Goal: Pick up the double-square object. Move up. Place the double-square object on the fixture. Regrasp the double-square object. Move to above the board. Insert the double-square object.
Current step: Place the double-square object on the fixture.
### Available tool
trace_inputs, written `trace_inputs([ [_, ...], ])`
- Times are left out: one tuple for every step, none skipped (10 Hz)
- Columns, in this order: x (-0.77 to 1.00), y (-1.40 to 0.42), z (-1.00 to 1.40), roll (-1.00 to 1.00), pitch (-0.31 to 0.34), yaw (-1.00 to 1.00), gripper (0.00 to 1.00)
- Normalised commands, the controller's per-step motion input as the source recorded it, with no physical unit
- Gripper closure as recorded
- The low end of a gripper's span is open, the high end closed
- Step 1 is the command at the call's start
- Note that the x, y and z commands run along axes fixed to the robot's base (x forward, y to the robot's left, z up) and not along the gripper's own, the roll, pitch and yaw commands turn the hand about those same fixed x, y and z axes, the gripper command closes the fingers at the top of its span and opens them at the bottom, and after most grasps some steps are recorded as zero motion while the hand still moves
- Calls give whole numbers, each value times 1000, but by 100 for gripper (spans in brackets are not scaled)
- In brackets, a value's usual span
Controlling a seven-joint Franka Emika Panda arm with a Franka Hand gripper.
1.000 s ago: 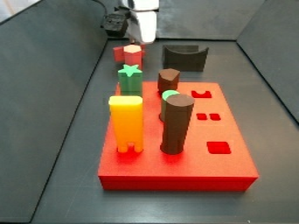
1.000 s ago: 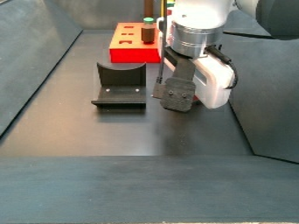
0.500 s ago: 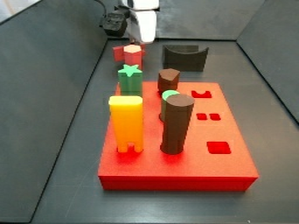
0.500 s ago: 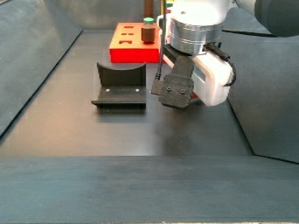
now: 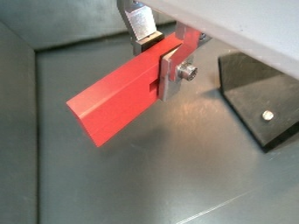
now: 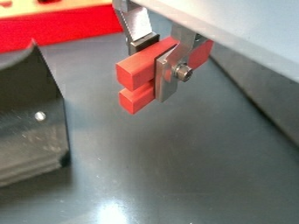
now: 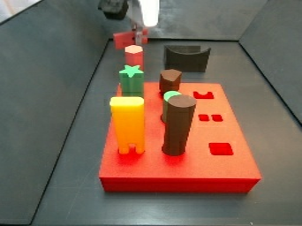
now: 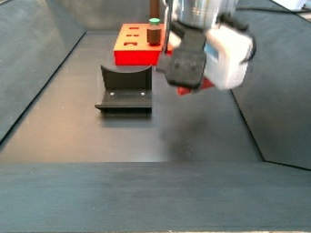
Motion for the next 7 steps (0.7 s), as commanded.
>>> trace_inputs([
  [0,0,1000,0,0,0,100],
  [-3,-1,1000,-15,-6,0,100],
  [-11,-6,1000,-36,-1,7,100],
  [-17,-8,1000,-57,0,13,100],
  [-24,-11,1000,-86,0,16,100],
  [-29,-14,1000,-104,3,16,100],
  [-34,-14,1000,-117,5,9,100],
])
